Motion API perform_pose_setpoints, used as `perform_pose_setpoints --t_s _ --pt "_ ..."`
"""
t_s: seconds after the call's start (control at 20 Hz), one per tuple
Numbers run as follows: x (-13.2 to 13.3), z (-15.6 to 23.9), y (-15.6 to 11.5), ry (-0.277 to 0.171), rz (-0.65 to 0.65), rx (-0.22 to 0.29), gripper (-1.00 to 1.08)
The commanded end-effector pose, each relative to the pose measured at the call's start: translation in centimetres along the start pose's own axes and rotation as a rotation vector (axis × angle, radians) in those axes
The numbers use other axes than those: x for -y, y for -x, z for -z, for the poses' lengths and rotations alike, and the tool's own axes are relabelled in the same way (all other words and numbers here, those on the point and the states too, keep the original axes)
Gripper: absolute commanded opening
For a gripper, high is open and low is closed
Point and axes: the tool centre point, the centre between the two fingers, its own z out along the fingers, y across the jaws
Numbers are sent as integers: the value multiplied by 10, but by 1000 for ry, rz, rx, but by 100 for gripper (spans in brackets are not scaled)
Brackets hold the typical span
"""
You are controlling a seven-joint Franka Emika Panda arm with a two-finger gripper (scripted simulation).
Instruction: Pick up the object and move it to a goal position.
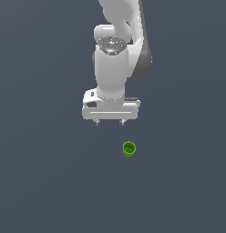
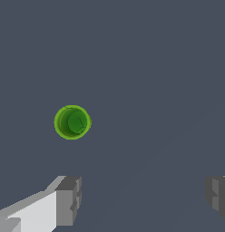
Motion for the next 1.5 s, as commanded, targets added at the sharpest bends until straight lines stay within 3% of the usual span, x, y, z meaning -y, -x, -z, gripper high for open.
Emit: perform_pose_setpoints --t_s 0.0,0.75,1.45 --pt "0 0 0 0 0 0 100" --pt "18 -3 -3 15 44 12 100" --pt "30 -22 -12 2 -170 23 100"
